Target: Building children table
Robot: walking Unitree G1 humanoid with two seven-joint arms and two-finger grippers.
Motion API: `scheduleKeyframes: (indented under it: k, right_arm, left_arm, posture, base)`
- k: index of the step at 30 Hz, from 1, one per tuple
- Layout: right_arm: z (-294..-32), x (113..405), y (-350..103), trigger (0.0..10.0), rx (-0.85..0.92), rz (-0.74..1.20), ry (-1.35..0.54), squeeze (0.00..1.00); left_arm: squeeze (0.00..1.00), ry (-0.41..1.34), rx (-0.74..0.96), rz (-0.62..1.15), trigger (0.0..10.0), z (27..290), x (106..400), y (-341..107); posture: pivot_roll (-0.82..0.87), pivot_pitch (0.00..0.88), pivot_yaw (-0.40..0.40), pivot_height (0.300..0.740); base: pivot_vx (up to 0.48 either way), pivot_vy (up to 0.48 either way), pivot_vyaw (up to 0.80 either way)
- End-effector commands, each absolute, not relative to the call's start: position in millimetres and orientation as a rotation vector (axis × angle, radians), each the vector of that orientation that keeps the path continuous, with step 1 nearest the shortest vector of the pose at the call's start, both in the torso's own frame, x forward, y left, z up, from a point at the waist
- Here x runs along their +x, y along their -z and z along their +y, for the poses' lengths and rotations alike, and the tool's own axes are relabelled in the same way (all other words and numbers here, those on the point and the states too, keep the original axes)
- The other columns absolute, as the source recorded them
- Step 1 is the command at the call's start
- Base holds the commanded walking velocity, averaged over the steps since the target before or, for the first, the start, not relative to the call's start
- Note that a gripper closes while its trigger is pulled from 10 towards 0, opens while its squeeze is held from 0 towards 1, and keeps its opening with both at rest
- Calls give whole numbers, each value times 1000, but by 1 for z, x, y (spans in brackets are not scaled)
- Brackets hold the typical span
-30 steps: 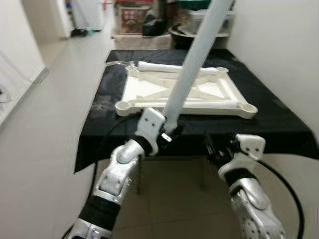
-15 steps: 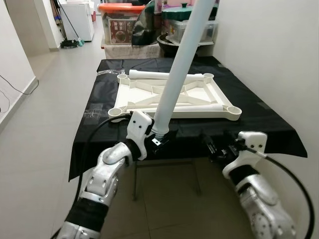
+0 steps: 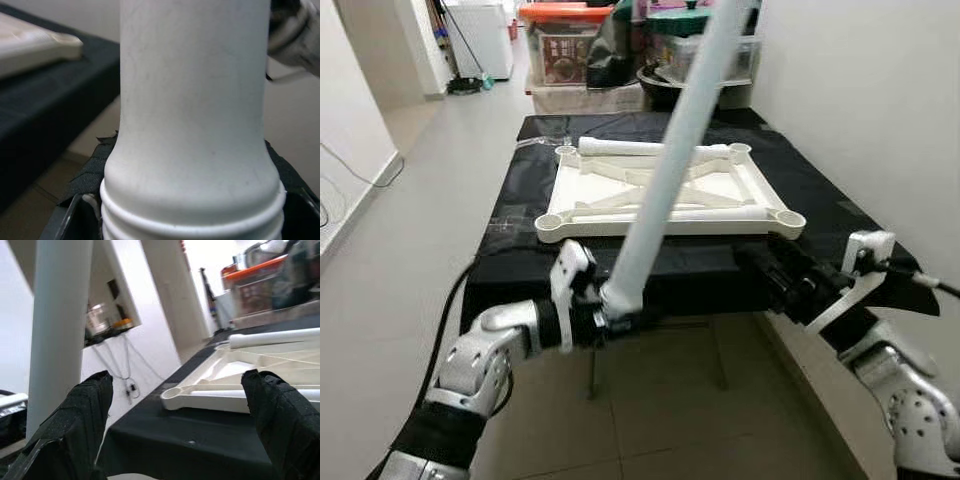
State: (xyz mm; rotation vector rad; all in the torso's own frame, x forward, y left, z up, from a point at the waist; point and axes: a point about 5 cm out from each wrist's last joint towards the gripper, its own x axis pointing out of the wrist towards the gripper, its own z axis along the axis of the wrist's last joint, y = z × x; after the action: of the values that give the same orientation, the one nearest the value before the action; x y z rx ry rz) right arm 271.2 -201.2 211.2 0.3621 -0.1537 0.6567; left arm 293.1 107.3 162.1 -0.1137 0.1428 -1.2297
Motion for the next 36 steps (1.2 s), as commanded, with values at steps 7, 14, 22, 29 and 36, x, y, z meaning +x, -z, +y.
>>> scheduleKeyframes:
  k: [7,14,22,29,36]
  right_arm:
    - [-183,270,-218,10000,376,-107,-856,0]
    - [-174,259,-219,10000,407,-65,-1001,0]
    - [-168,255,-224,10000,412,-59,-1075,0]
    - [-159,258,-224,10000,427,-49,-1096,0]
    - [-155,256,-223,10000,425,-41,-1113,0]
  left_arm:
    - [0,1367,-95,202,10000,105,279,-160]
    - [0,1390,-96,213,10000,103,278,-161]
    - [0,1429,-80,229,10000,98,272,-158]
    - [0,1531,-53,260,10000,84,256,-149]
    - [0,1544,-54,268,10000,83,255,-148]
  posture:
    - [143,0,-41,740]
    - [140,0,-38,740]
    - [134,0,-37,740]
    - [138,0,-47,740]
    - [138,0,-47,740]
  base:
    - [0,0,0]
    - [0,0,0]
    - [0,0,0]
    - [0,0,0]
    - [0,0,0]
